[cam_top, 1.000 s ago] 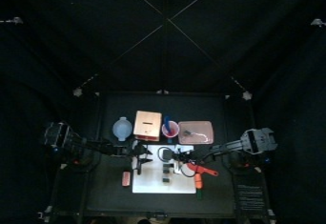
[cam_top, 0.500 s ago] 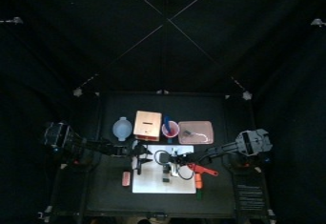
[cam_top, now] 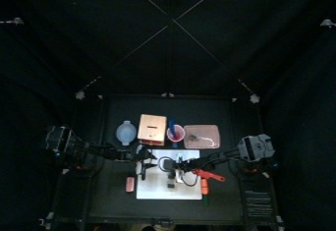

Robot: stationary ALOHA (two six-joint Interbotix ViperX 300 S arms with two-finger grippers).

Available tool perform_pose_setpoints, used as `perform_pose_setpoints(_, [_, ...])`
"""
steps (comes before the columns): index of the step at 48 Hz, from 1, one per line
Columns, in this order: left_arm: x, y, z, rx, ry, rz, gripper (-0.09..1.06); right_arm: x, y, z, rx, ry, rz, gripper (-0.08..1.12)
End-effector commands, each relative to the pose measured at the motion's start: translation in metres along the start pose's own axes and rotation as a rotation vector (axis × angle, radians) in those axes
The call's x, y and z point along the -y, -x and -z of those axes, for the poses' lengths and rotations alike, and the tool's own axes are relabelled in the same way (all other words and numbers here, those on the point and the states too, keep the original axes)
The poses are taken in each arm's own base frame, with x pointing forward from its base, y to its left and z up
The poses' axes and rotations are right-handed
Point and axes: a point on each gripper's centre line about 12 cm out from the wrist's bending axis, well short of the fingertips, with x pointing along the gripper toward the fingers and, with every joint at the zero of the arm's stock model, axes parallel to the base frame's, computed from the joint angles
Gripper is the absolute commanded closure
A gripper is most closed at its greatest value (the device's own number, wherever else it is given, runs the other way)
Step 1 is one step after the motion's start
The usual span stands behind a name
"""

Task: Place sushi on board then cut the sushi with the knife then place the pieces on the plate
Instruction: Place the 4 sushi pieces on the plate

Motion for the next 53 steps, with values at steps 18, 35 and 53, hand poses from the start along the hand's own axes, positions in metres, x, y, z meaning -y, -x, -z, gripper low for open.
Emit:
perform_pose_setpoints(18, [-0.001,-0.001,-0.004,0.014,0.0,-0.003,0.2,0.052,0.088,0.011,0.06,-0.153,0.066,0.5])
perform_pose_setpoints(35, [-0.003,-0.001,-0.004,0.015,0.002,-0.009,0.2,0.136,0.118,0.07,-0.013,-0.393,0.233,0.5])
perform_pose_setpoints(53, [-0.004,-0.001,-0.004,0.012,0.003,-0.01,0.2,0.187,0.12,0.101,-0.062,-0.505,0.351,0.5])
